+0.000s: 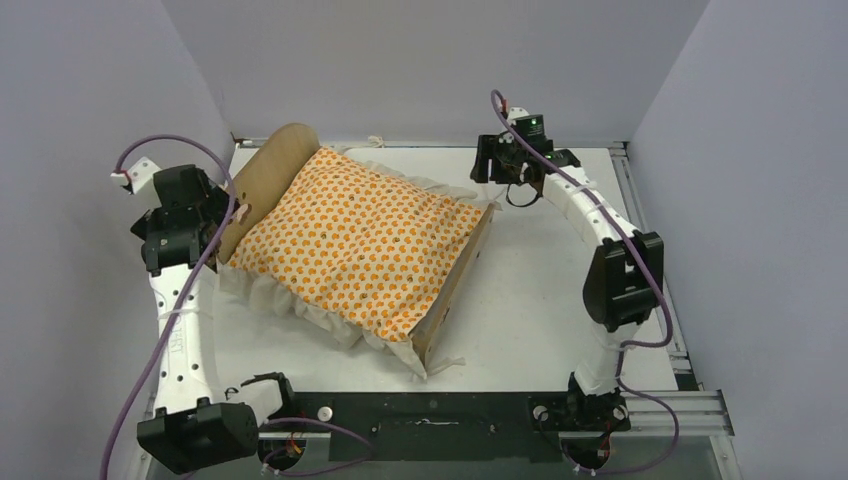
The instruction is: Set up the pet bed
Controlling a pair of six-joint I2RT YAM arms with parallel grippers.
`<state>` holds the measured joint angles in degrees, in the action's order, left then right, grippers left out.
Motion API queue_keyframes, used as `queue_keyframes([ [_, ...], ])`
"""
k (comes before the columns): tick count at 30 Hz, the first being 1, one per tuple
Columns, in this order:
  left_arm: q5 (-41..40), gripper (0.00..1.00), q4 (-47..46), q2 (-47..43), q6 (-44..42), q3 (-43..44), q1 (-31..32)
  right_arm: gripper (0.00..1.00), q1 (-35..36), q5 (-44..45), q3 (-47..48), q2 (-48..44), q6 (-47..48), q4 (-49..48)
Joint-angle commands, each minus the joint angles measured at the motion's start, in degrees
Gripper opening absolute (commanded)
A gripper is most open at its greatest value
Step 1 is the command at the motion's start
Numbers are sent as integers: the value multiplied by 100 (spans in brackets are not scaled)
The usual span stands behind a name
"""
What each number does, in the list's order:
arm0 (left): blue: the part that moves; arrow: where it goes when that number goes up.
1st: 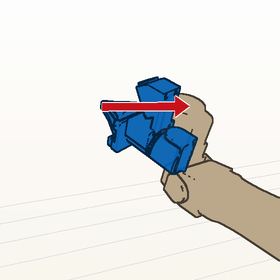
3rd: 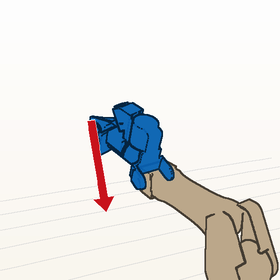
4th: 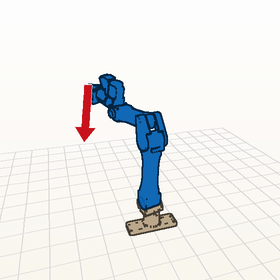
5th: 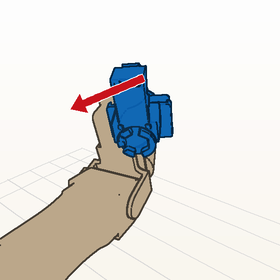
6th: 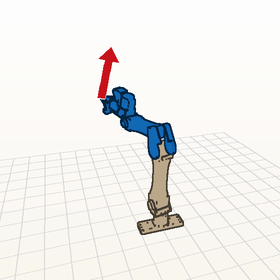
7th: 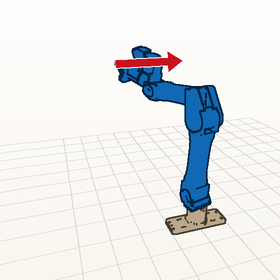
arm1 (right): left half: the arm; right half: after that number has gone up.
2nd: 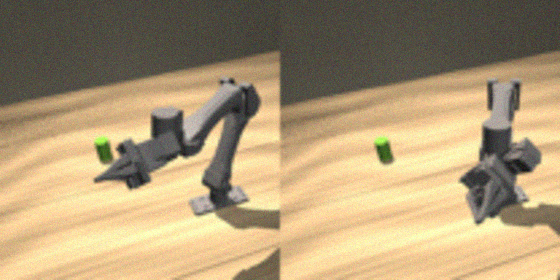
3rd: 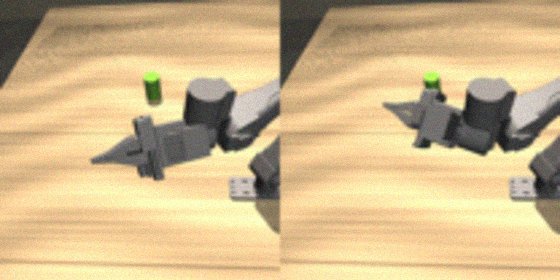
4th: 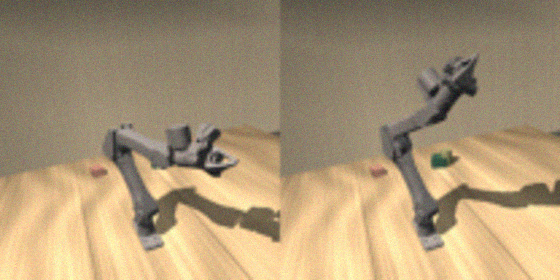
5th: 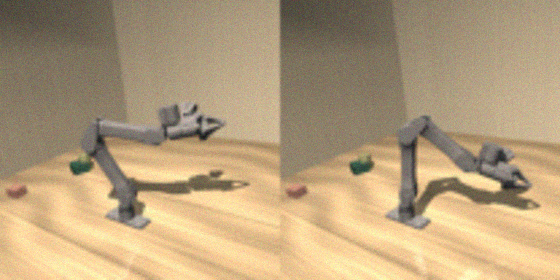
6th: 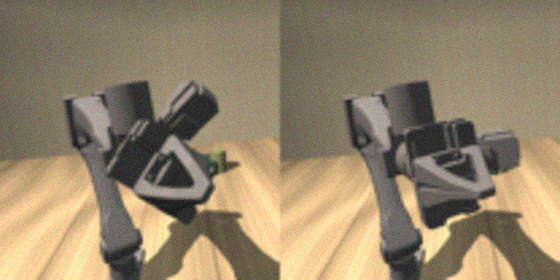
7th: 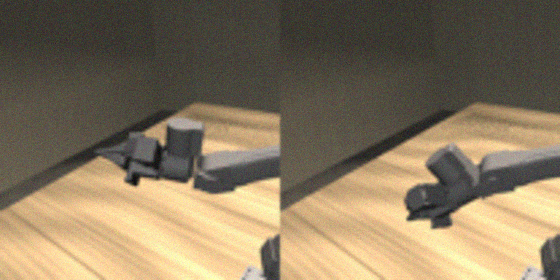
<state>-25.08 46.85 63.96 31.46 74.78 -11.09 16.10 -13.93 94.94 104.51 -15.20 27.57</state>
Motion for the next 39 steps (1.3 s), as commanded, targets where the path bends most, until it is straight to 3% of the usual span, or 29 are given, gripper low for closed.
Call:
queue_keyframes([
  [1, 511, 96, -847, 95, 739, -254, -509, 63, -124, -696, 427, 415, -23, -326],
  [6, 1498, 96, -1988, 371, 992, -794, -582, 63, -124, -1323, -13, 522, -474, -474],
  [12, 2500, 100, -3040, 690, 869, -996, -482, 63, -133, -1921, -1425, -204, -1059, -849],
  [14, 2698, 94, -3291, 850, 884, -977, -298, 62, -133, -2098, -1929, -532, -1296, -1010],
  [18, 2760, 93, -3538, 1493, 801, -551, 325, 61, -117, -2223, -2952, -1360, -1638, -1211],
  [24, 3069, 92, -3751, 2983, 715, 770, 1474, 61, 277, -2036, -4477, -3073, -2250, -1333],
  [29, 3452, 92, -3535, 4394, 615, 2398, 2427, 62, 835, -1504, -5132, -4207, -2712, -1169],
  [32, 3438, 92, -2872, 4995, 598, 3477, 2654, 65, 790, -916, -5010, -4675, -2369, -642],
  [35, 3250, 92, -2363, 4905, 589, 4018, 2654, 70, 755, -383, -4476, -4646, -1580, -13],
  [39, 2219, 93, -1104, 4373, 180, 4430, 2689, 74, 746, -202, -3781, -4228, -720, 118],
])
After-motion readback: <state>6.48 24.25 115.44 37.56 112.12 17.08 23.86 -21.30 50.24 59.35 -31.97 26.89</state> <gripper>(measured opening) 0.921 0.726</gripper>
